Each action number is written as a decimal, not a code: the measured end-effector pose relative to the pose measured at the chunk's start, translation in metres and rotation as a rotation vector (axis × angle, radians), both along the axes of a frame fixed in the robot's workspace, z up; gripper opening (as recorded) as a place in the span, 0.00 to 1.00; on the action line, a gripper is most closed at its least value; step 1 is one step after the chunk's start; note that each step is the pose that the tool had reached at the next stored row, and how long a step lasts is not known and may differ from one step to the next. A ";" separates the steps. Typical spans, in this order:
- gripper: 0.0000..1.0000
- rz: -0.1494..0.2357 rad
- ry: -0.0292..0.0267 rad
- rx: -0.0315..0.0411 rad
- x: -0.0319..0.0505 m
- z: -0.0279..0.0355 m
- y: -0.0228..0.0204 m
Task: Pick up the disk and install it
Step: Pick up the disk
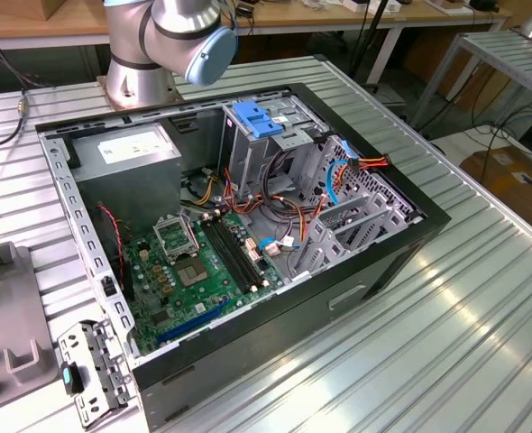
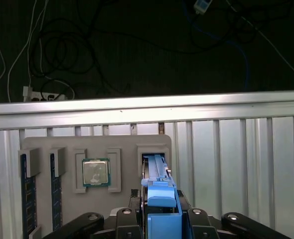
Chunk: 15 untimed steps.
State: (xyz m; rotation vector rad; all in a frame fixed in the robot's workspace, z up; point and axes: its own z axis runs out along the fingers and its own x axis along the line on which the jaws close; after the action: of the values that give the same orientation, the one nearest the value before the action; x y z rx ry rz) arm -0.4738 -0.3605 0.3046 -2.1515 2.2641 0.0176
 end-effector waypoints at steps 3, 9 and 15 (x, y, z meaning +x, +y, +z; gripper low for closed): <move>0.37 0.000 0.0000 -0.0007 0.0000 0.0029 0.0000; 0.37 0.000 0.0000 -0.0021 0.0000 0.0079 0.0000; 0.37 0.000 0.0001 -0.0035 0.0000 0.0149 0.0000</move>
State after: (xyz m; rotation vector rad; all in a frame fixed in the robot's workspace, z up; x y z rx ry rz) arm -0.4738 -0.3605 0.3196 -2.1532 2.2660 0.0138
